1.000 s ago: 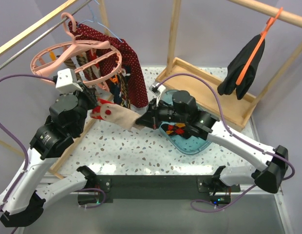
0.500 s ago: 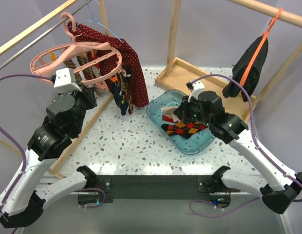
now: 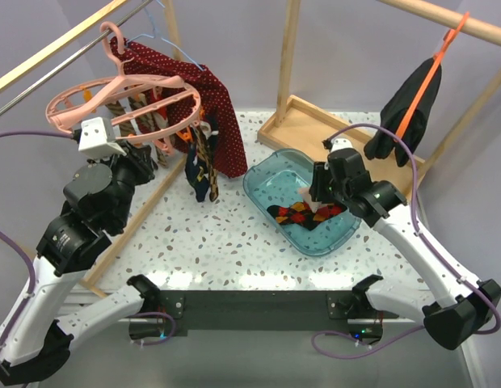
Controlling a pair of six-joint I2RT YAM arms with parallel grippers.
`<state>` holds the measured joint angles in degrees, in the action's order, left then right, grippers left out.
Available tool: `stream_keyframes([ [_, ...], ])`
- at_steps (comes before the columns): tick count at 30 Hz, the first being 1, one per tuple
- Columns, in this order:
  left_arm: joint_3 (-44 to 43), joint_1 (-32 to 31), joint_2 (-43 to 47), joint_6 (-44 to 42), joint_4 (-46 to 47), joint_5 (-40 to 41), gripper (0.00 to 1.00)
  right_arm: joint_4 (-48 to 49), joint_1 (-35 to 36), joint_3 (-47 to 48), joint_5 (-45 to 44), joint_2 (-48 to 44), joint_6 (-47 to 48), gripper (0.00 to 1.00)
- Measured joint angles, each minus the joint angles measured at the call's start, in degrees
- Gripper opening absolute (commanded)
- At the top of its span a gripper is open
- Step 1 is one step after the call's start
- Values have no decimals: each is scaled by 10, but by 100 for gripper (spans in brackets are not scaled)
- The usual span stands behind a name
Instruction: Remove the socks clipped to the hanger
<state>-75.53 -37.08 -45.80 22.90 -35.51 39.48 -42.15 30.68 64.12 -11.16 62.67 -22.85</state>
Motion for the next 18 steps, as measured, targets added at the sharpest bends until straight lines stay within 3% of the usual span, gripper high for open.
stream_keyframes([
  [4, 0, 0, 1, 0, 0, -1, 0, -4, 0, -5, 12, 4, 17, 75],
  [11, 0, 0, 6, 0, 0, -3, 0, 24, 13, 0, 88, 50, 60, 81],
  [18, 0, 0, 9, 0, 0, -9, 0, 182, 134, 35, 158, 129, 67, 86],
])
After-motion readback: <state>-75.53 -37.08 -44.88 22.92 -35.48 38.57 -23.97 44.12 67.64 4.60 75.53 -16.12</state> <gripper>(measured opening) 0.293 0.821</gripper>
